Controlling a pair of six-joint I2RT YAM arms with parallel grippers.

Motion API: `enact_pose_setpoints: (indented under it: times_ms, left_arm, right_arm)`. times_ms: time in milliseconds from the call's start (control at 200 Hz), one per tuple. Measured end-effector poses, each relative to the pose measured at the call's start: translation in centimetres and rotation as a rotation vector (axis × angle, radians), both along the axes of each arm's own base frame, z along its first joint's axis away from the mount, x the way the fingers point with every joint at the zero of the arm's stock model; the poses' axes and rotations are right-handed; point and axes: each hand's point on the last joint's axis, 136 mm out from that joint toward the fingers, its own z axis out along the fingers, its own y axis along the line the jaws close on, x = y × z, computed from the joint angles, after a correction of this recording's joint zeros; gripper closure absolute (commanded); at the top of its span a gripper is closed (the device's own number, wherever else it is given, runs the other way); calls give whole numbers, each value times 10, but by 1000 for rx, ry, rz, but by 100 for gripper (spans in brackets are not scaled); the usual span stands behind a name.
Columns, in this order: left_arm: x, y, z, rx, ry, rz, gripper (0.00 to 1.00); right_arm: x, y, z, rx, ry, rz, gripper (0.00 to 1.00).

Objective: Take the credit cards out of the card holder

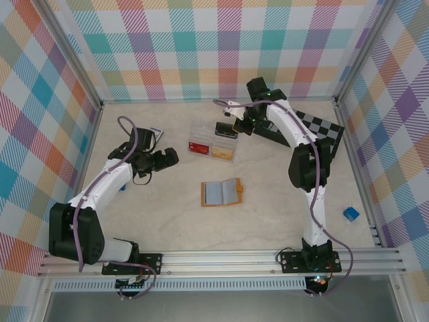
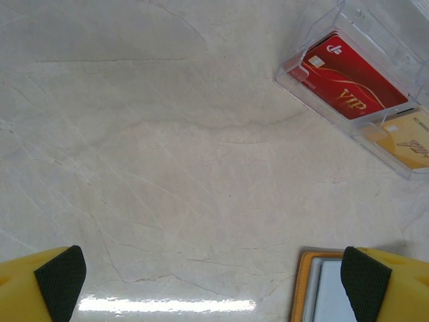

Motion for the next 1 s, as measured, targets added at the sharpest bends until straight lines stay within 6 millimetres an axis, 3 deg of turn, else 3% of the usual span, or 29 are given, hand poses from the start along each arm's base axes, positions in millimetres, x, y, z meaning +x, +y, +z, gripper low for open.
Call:
enact_pose_setpoints:
  times_ms: [525,1000]
  left_arm:
    - [-1,-4,-2,-27,14,-13,0]
    - [-3,-10,-2,-59,22,-32,0]
  right_arm:
    - [4,-2,12,17,20,-89,100]
    - [2,-5,-12,-27,72,-98,99]
